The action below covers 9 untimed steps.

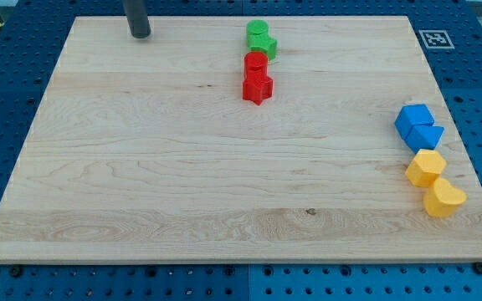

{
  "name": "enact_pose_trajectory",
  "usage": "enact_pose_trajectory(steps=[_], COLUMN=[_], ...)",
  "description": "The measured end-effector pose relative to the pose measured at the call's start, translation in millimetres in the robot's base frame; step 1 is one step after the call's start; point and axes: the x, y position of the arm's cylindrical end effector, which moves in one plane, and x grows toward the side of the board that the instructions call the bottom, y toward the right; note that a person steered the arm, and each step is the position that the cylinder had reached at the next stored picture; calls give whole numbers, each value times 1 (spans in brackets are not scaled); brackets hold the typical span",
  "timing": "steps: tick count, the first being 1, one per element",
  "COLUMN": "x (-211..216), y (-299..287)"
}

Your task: Move your arm top of the blue cube

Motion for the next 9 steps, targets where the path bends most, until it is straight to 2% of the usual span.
enact_pose_trajectory(steps=[1,2,3,4,6,7,8,9], x=[0,21,71,130,223,247,241,199], y=[0,0,16,68,215,258,264,294])
